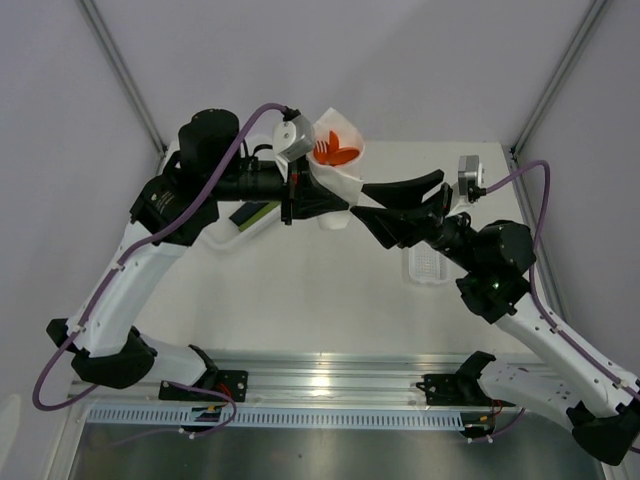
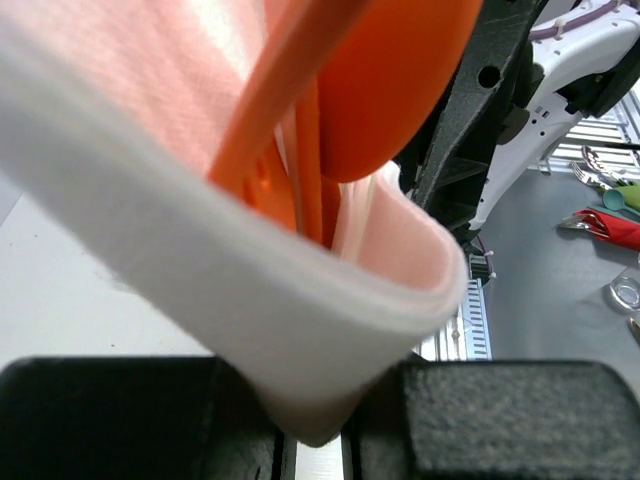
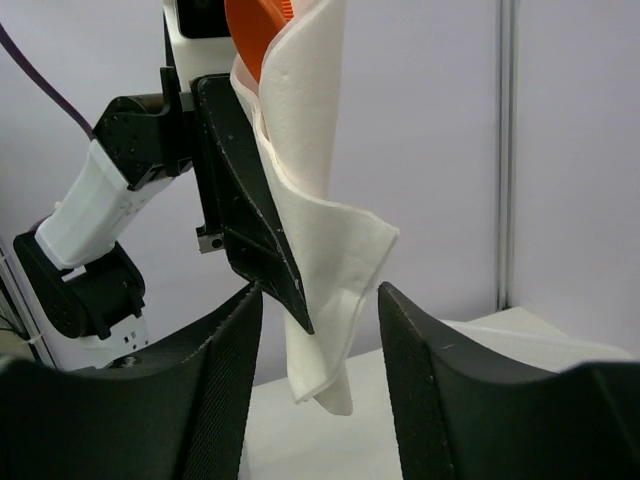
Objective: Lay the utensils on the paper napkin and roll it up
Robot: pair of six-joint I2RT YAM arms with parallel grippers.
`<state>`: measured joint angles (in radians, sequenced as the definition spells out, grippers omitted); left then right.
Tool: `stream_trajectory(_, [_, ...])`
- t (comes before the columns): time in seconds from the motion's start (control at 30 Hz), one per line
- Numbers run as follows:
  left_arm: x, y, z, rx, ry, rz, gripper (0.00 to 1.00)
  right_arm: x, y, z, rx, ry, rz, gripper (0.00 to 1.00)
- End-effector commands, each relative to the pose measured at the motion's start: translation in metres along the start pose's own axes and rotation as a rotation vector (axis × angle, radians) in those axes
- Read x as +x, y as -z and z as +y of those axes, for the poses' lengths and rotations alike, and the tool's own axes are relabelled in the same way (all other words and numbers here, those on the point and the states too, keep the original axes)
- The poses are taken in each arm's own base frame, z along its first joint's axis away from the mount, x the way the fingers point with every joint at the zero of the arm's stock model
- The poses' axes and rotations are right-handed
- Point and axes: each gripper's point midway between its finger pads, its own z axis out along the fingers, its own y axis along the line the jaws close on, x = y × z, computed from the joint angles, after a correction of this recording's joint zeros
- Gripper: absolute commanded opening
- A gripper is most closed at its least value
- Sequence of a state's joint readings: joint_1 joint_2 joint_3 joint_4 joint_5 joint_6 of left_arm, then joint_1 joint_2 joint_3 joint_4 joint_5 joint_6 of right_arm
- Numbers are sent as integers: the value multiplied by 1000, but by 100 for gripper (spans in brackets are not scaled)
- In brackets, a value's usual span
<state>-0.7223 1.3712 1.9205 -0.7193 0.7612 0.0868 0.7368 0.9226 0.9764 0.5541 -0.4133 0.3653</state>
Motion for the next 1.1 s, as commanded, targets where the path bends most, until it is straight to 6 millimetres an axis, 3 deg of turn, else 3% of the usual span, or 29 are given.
stream_trajectory(0.0, [-3, 9, -5, -15, -40, -6, 1, -24, -2, 6, 9, 53, -21, 54])
stream_trajectory(0.33, [17, 9, -6, -13, -23, 38, 1, -13, -18, 5, -34, 29, 44, 58])
stream_trajectory(0.63, [10, 12, -9, -16, -12, 17, 1, -6, -22, 1, -29, -2, 52, 36])
stream_trajectory(0.7, [11, 12, -9, -15, -8, 18, 1, -4, -23, 2, -36, -10, 61, 41])
stream_trajectory(0.77, [13, 11, -5, -36, -2, 25, 1, -1, -21, -1, -17, -10, 77, 60])
stream_trajectory(0.87, [17, 14, 0, -77, -8, 32, 1, -10, -9, 0, 18, 35, 71, 76])
stream_trajectory(0.97, [22, 16, 1, -88, -25, 43, 1, -14, 5, 10, -10, 92, 112, 83])
stream_trajectory(1.07, [25, 16, -1, -73, -33, 54, 1, -13, 9, 9, 1, 119, 141, 83])
